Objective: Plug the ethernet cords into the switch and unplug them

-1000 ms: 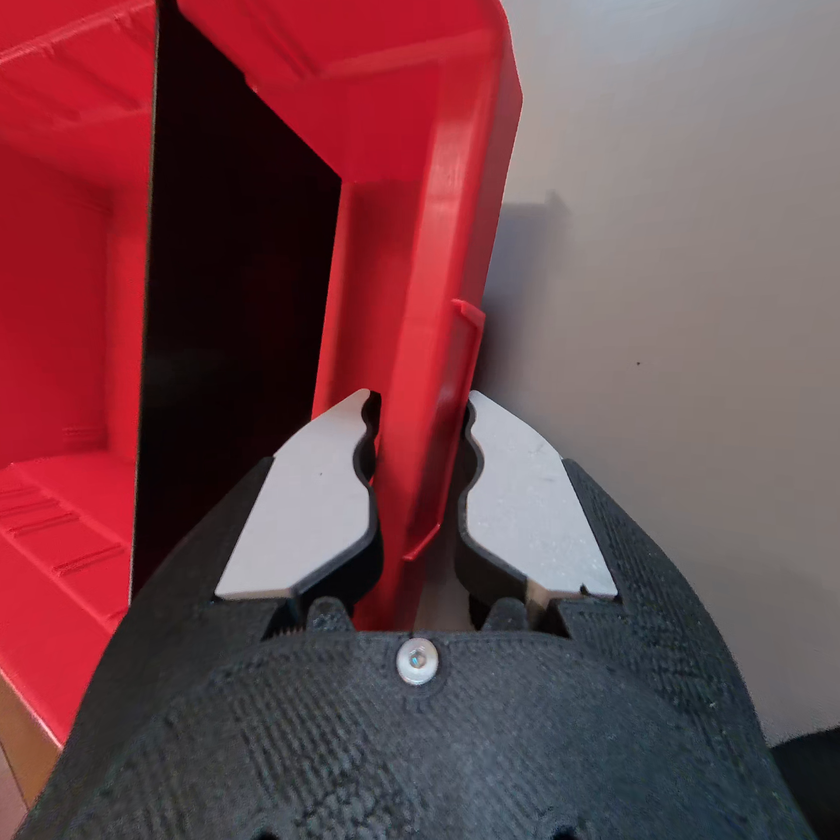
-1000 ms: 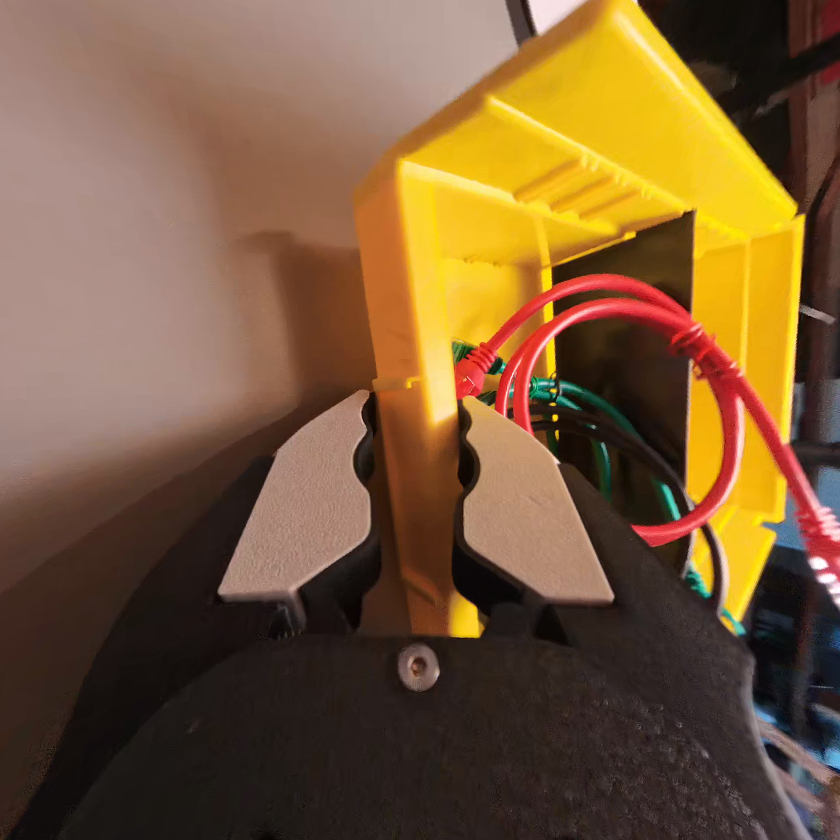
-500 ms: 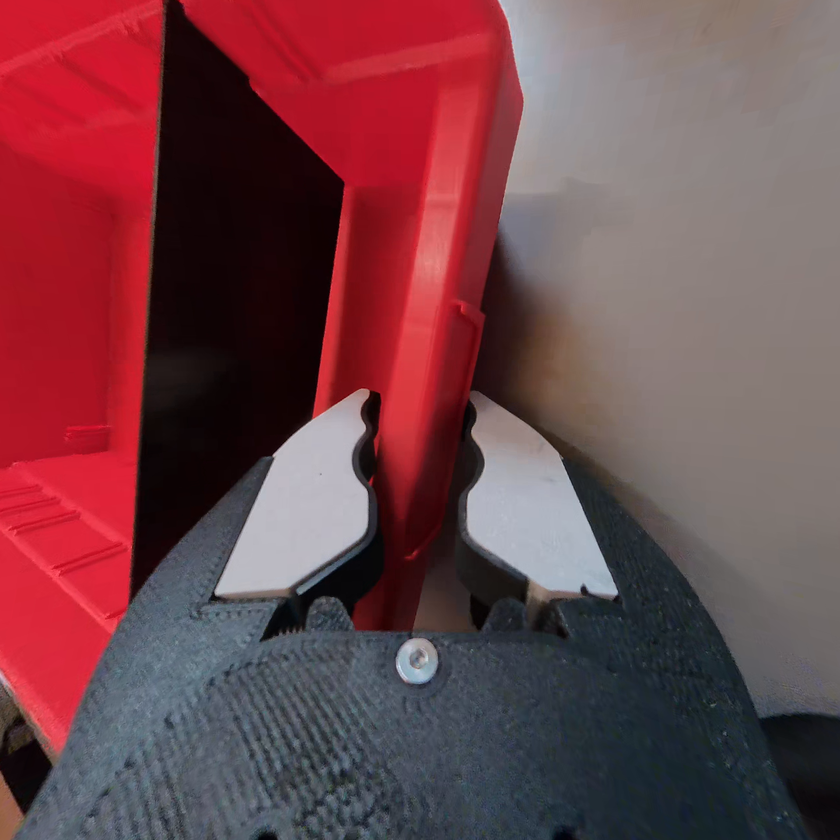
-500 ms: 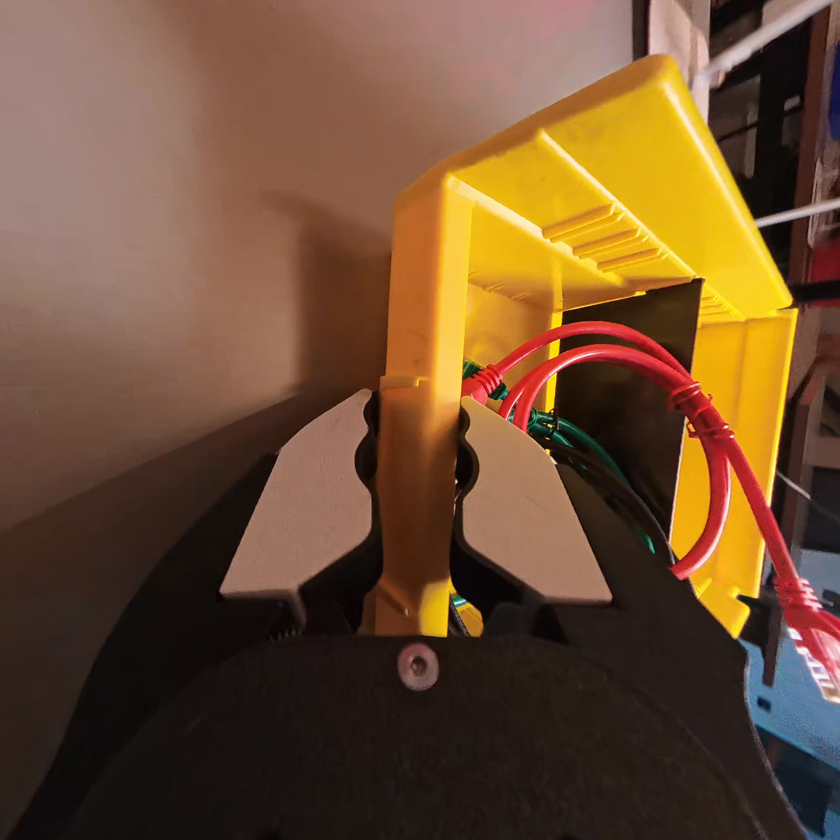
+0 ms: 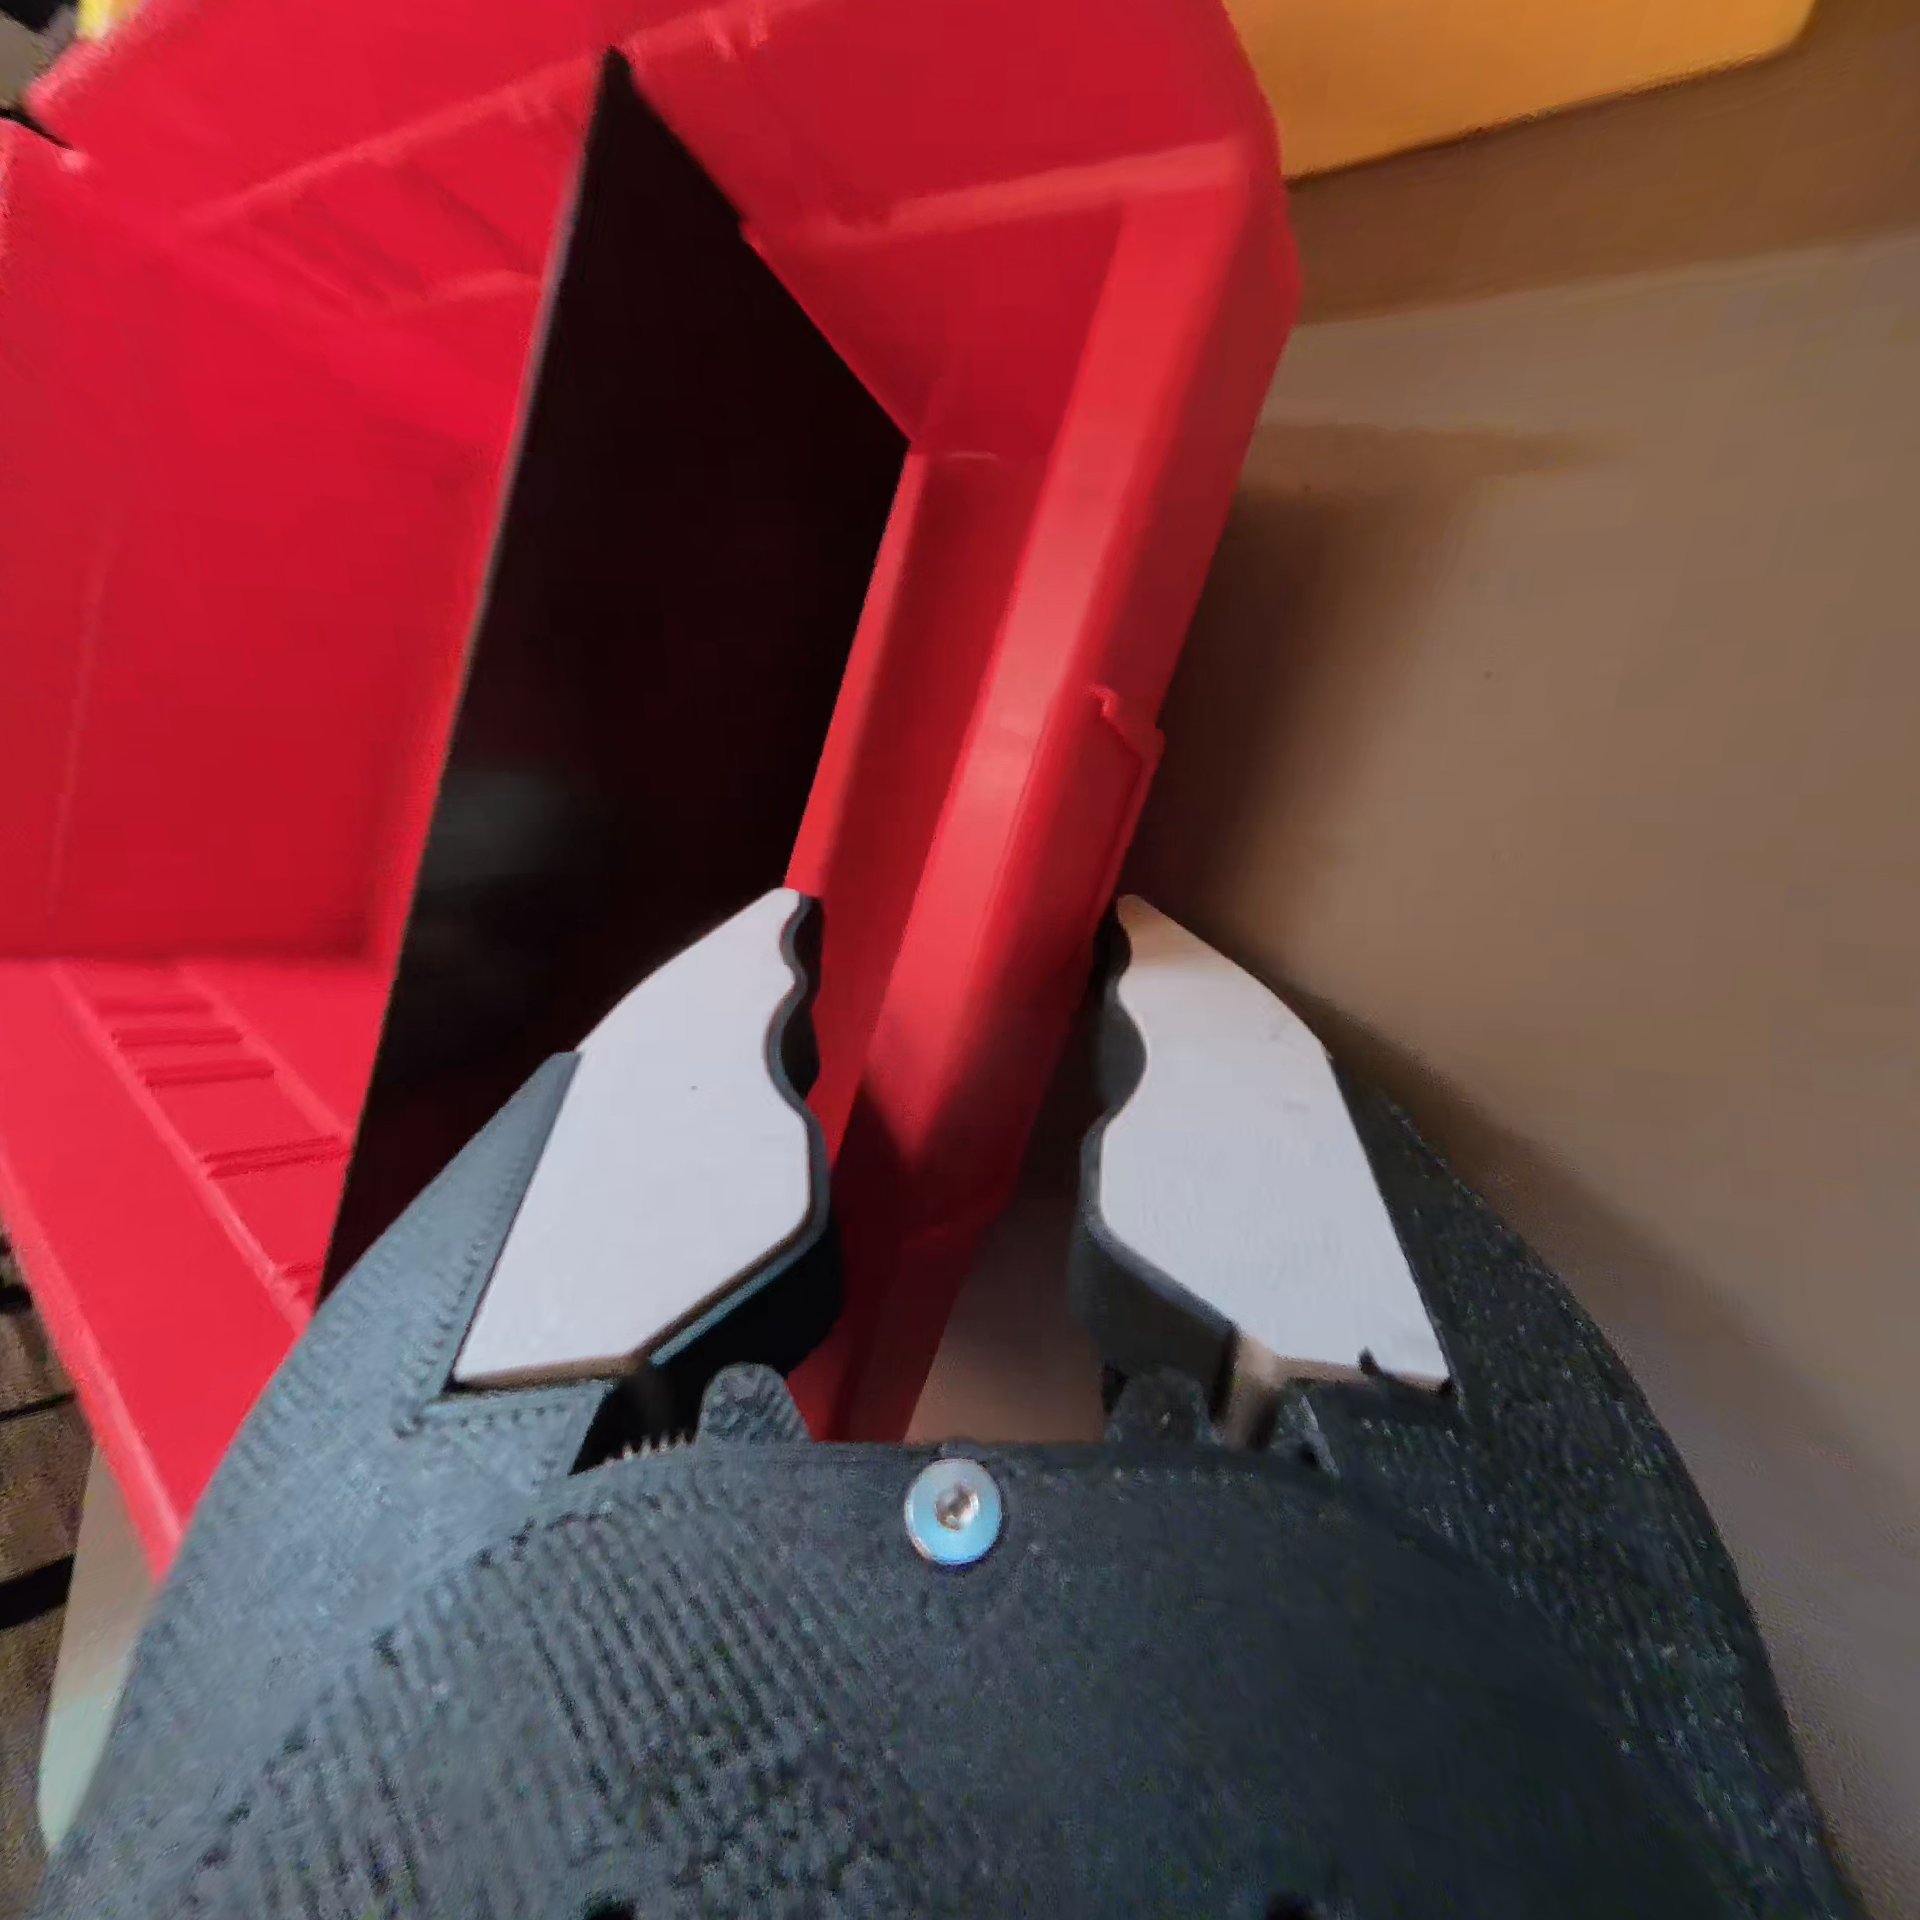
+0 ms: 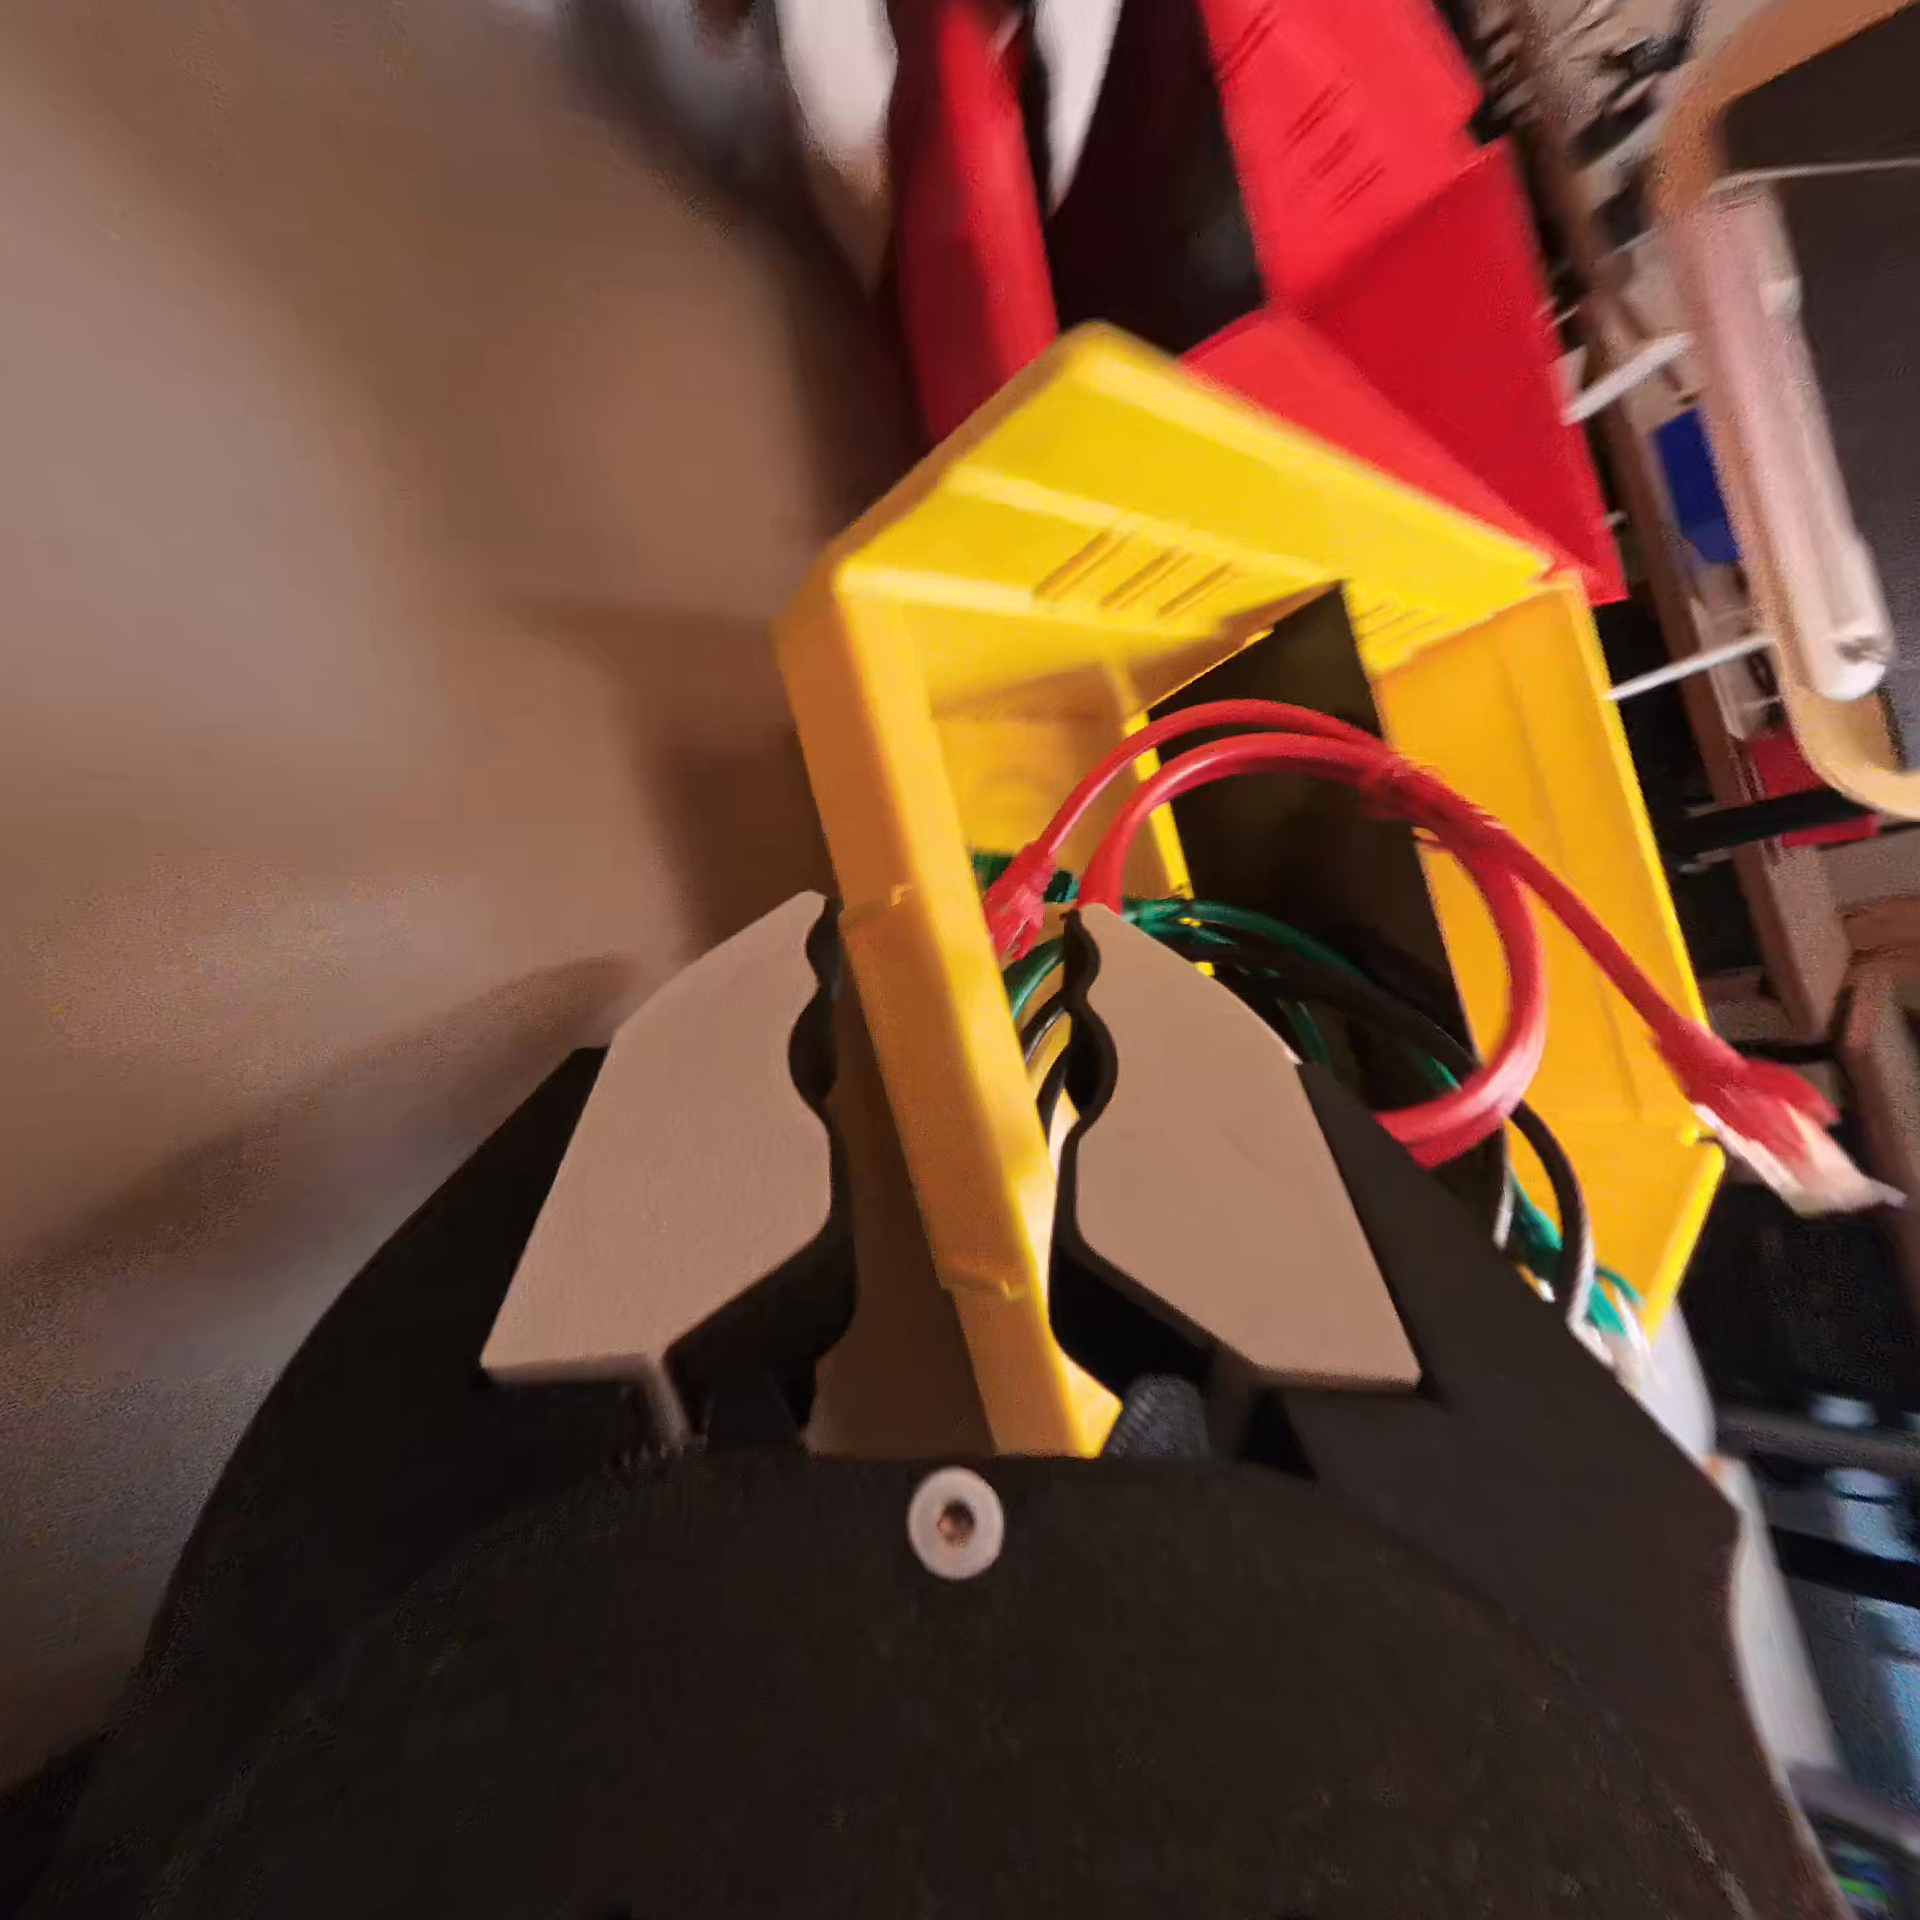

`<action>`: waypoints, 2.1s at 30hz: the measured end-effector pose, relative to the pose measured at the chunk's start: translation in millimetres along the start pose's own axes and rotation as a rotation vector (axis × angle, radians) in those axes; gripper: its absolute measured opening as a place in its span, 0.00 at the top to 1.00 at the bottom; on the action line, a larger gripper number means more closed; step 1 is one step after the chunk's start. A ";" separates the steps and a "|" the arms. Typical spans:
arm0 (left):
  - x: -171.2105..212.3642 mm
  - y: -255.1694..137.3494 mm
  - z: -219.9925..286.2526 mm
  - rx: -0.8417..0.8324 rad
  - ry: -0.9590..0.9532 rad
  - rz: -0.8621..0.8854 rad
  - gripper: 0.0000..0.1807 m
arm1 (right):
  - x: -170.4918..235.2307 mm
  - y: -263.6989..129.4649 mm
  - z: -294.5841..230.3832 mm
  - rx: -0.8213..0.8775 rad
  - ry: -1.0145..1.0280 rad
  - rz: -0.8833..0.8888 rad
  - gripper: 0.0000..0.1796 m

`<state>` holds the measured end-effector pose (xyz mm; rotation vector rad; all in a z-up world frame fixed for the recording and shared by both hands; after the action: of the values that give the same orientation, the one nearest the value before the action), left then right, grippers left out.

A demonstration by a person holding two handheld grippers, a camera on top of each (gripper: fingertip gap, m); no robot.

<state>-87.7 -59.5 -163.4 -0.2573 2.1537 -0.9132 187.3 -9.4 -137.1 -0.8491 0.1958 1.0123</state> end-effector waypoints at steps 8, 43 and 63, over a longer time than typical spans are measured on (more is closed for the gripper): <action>-55.0 -55.1 38.8 0.254 -0.551 0.465 0.71 | 61.5 -97.5 51.5 0.518 0.624 0.069 0.76; -144.1 -10.3 65.7 -0.121 -0.792 0.563 0.87 | 66.1 -87.2 53.9 0.635 0.766 0.024 0.96; -42.3 -264.6 -36.3 -0.741 -0.770 0.812 0.93 | -189.4 -5.3 123.3 0.454 0.525 0.514 0.94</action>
<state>-112.6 -212.8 57.9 -0.0462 1.5264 0.4228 60.7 -50.0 45.7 -0.6370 1.0948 1.1353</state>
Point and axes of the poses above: each gripper's, where its closed fingertips meet, y out along the fingers, x out of its underside, z = x × y across the jaws, the point moved 7 cm from there along -y, back along the fingers, and after that the axes turned 7 degrees about -y, right-handed, at the moved point
